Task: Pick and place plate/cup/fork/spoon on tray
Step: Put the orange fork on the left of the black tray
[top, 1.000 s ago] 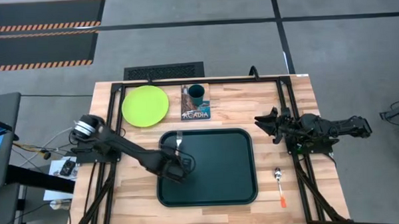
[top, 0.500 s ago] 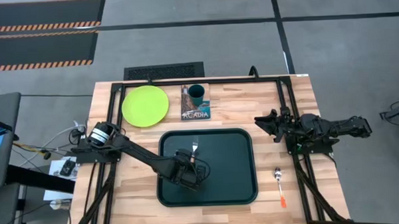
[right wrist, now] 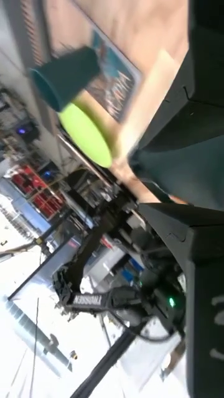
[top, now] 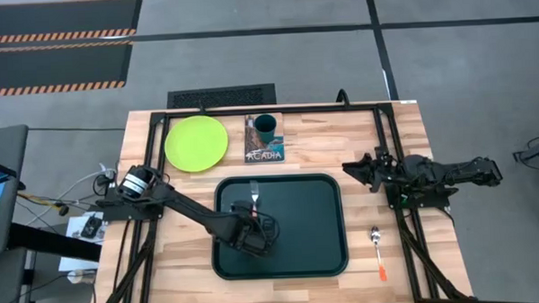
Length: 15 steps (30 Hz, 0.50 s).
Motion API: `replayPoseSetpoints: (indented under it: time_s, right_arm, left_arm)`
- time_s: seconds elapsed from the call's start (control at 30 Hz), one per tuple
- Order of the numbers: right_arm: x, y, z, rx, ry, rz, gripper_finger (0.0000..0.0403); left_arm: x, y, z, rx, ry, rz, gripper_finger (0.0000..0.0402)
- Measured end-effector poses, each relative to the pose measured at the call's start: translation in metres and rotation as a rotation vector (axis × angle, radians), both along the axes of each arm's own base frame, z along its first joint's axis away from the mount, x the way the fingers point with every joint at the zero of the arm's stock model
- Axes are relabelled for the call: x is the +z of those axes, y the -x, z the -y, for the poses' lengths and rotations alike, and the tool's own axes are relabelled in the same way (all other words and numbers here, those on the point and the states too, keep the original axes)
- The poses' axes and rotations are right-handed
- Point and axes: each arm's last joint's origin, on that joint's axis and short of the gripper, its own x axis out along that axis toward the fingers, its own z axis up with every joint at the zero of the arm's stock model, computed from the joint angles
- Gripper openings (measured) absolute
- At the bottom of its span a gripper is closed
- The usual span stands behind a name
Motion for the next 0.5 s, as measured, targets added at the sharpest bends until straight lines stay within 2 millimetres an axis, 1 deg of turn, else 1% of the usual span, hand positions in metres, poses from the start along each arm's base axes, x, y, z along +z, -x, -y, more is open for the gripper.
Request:
replayPoseSetpoints:
  time_s: [0.13, 0.27, 0.5]
  right_arm:
    - [-0.0012, -0.0003, -0.0015, 0.055, -0.044, -0.007, 0.0169]
    - [-0.0015, -0.0004, -0.0023, 0.084, -0.042, -0.011, 0.0169]
    - [-0.002, -0.0004, -0.0021, 0.077, -0.042, -0.016, 0.0169]
  left_arm:
    - [0.0, -0.0001, 0.0, 0.036, 0.011, 0.017, 0.0039]
    - [-0.0002, 0.0005, 0.0007, 0.002, 0.012, -0.005, 0.0039]
    - [-0.0011, 0.0091, 0.0064, -0.018, 0.001, -0.065, 0.0039]
